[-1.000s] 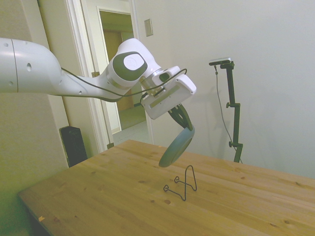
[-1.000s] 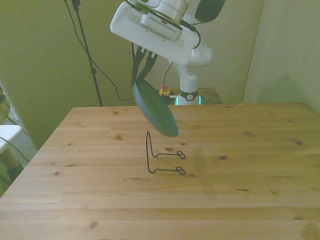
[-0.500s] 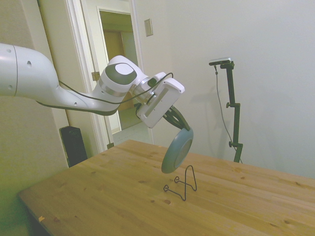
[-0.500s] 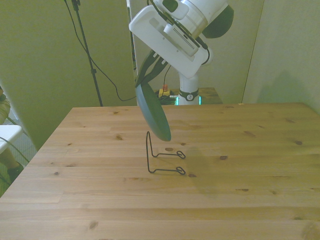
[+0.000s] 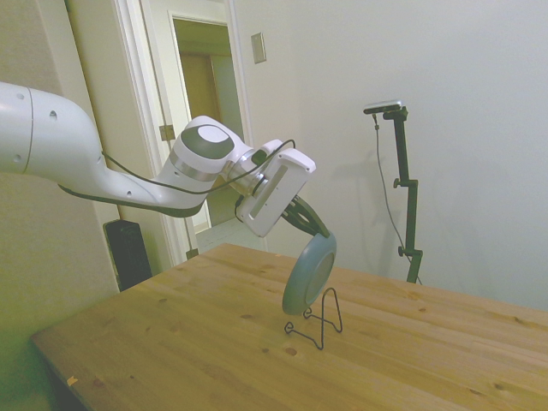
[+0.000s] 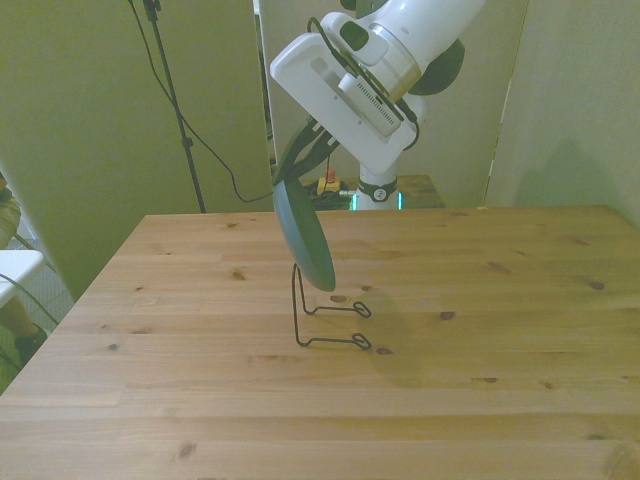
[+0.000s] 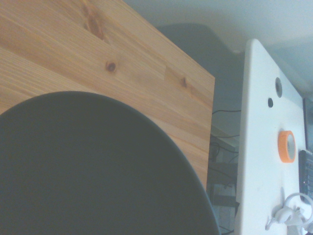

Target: Load the plate

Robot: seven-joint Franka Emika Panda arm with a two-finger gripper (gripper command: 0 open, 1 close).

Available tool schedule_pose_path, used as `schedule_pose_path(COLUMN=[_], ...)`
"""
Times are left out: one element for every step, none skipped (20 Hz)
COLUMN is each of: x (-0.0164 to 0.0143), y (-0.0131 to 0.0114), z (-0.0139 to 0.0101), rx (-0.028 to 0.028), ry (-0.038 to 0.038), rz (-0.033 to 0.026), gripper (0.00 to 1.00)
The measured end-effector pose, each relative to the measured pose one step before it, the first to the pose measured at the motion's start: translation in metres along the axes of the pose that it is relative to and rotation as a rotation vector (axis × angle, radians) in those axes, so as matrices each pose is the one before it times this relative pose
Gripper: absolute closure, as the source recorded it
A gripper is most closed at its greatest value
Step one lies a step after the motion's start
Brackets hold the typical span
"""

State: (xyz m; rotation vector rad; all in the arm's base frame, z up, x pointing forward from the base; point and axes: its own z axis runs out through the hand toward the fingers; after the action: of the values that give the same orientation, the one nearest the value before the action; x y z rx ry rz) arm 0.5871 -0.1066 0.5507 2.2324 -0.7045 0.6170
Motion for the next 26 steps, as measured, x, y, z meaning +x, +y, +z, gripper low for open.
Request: schedule_pose_path(x=[-0.00069, -0.00064, -0.00075, -0.00102, -0.00112, -0.00087, -0.00031, -0.00035, -0.00047, -0.00046, -0.00037, -0.00033, -0.00047, -0.00085, -0.00127, -0.00178, -0.0024, -0.00274, -0.00255, -0.00206, -0.00166, -0.00138, -0.00087, -0.00064, -0.0008, -0.00092], y=[-0.00248, -0.00247, -0.00275, -0.00311, -0.00336, -0.00291, -0.00262, -0.00268, -0.00251, -0.0022, -0.00175, -0.00115, -0.00119, -0.00177, -0.00218, -0.00297, -0.00353, -0.00346, -0.00319, -0.00264, -0.00195, -0.00168, -0.00126, -0.00116, -0.00141, -0.00158], z=[0.00025, 0.00069, 0.0008, 0.00107, 0.00142, 0.0006, 0.00004, -0.00027, -0.00081, -0.00078, -0.00083, -0.0004, -0.00025, 0.00018, 0.0006, 0.00059, 0.00094, 0.00093, 0.00083, 0.00059, 0.00029, 0.00056, 0.00093, 0.00096, 0.00127, 0.00139], rx=[-0.00312, -0.00532, -0.00536, -0.00364, -0.00115, -0.0033, -0.00694, -0.0045, -0.00204, -0.00363, -0.00465, -0.00322, -0.00262, -0.00156, -0.00092, -0.00042, -0.00013, -0.00027, -0.00069, -0.00208, -0.00188, -0.00147, -0.00154, -0.00068, -0.00074, -0.00076], ry=[0.00425, 0.00599, 0.00602, 0.00331, 0.00127, 0.00444, 0.01069, 0.00846, 0.00613, 0.00677, 0.00684, 0.00371, 0.00302, 0.00134, -0.00072, -0.00115, -0.00174, -0.00175, -0.0009, 0.00184, 0.00216, 0.00081, 0.00005, -0.00116, -0.00183, -0.00207], rz=[0.00015, -0.00229, -0.00262, -0.00265, -0.00273, -0.00295, -0.00271, -0.00379, -0.00285, -0.0038, -0.00339, -0.00232, -0.00214, -0.00159, -0.00088, -0.00175, -0.00253, -0.00261, -0.0027, -0.0032, -0.0022, 0.0004, 0.00189, 0.0009, 0.00064, 0.00029], gripper=[1.0, 1.0, 1.0, 1.0, 1.0, 1.0, 1.0, 1.0, 1.0, 1.0, 1.0, 1.0, 1.0, 1.0, 1.0, 1.0, 1.0, 1.0, 1.0, 1.0, 1.0, 1.0, 1.0, 1.0, 1.0, 1.0])
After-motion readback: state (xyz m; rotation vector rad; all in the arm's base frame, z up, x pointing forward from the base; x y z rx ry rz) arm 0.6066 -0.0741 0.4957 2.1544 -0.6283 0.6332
